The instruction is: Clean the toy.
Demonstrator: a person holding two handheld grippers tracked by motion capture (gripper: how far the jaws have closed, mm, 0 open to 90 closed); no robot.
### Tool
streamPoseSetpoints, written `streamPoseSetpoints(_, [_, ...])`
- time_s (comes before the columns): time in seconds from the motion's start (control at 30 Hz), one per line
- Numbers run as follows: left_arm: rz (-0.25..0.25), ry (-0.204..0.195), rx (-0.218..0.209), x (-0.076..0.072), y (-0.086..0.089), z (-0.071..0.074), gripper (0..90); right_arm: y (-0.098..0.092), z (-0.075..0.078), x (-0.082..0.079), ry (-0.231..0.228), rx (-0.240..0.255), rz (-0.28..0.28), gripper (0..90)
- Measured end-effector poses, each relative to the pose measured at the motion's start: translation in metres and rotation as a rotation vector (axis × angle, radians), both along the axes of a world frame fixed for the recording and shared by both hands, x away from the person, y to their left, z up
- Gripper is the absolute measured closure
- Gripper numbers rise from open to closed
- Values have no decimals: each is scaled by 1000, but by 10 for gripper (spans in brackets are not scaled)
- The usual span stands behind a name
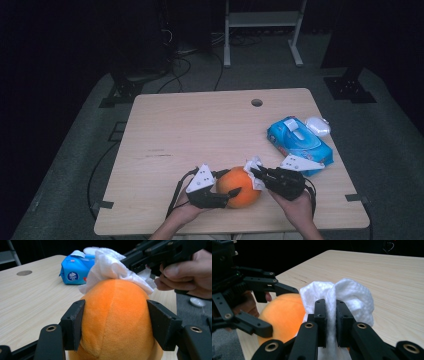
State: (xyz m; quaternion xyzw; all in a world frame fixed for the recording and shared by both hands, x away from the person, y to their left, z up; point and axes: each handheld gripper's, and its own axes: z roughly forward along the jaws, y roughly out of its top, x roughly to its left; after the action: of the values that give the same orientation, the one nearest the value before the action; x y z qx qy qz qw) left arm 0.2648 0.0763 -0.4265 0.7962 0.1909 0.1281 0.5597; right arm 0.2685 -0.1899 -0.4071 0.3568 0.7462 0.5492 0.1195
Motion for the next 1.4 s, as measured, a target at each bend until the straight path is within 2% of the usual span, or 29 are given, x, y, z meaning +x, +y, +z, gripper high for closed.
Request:
streamPoseSetpoints(0.07, [-2,-6,0,-1,-1,0,348,7,4,-4,-18,0,21,805])
streamPoseSetpoints(0.13, [-5,-10,1,-1,-2,1,348,13,8,-8,-26,33,76,803])
streamPoseSetpoints(0.2, [-15,-18,8,-2,-4,1,335,22,12,-13,-58,-10,98,803])
streamPoseSetpoints(0.3, [-43,42,-39,5,1,-2,206,19,6,-8,-38,-14,89,804])
streamPoseSetpoints(0.37, [-33,71,-55,11,5,-7,110,12,0,-3,-29,-20,59,804])
streamPoseSetpoints(0.4, [-34,94,-52,13,7,-10,82,7,-2,-1,-18,-5,42,804])
streamPoseSetpoints(0.47, [-34,122,-32,18,6,-19,83,0,-2,2,-14,3,17,803])
streamPoseSetpoints(0.5, [-52,123,-29,17,4,-21,111,-3,-2,4,-8,12,5,803])
streamPoseSetpoints(0.53, [-49,104,-18,16,2,-21,170,-3,-2,4,-1,21,7,804])
streamPoseSetpoints(0.6, [-37,70,8,13,0,-16,257,1,0,0,-18,9,5,805])
streamPoseSetpoints(0.67, [-31,46,8,11,1,-13,324,4,4,-4,-30,26,17,806])
streamPoseSetpoints(0.73, [-26,43,-4,10,2,-10,351,7,9,-8,-48,39,51,806])
streamPoseSetpoints(0.8, [-26,40,-17,9,4,-5,365,10,10,-10,-61,32,57,805])
streamPoseSetpoints(0.93, [-21,41,-70,7,11,2,420,1,3,-2,-37,27,25,804])
streamPoseSetpoints(1.0, [-21,58,-82,8,11,2,441,-2,-1,2,-16,34,13,804])
streamPoseSetpoints(1.07, [-19,60,-79,9,8,-1,424,-1,-2,3,-15,32,11,804])
streamPoseSetpoints(1.1, [-17,56,-76,9,7,-2,398,1,0,1,-26,14,11,804])
streamPoseSetpoints(1.17, [-3,41,-68,10,4,-3,285,4,2,-2,-45,-14,13,806])
streamPoseSetpoints(1.23, [27,31,-63,13,1,-7,126,5,2,-2,-43,-16,18,806])
streamPoseSetpoints(1.27, [27,39,-67,15,1,-10,92,4,2,-1,-42,-18,14,806])
streamPoseSetpoints(1.33, [21,55,-79,18,0,-14,89,1,0,1,-33,-11,6,805])
streamPoseSetpoints(1.4, [-3,43,-63,16,-4,-18,118,-2,-2,4,-24,-5,-7,805])
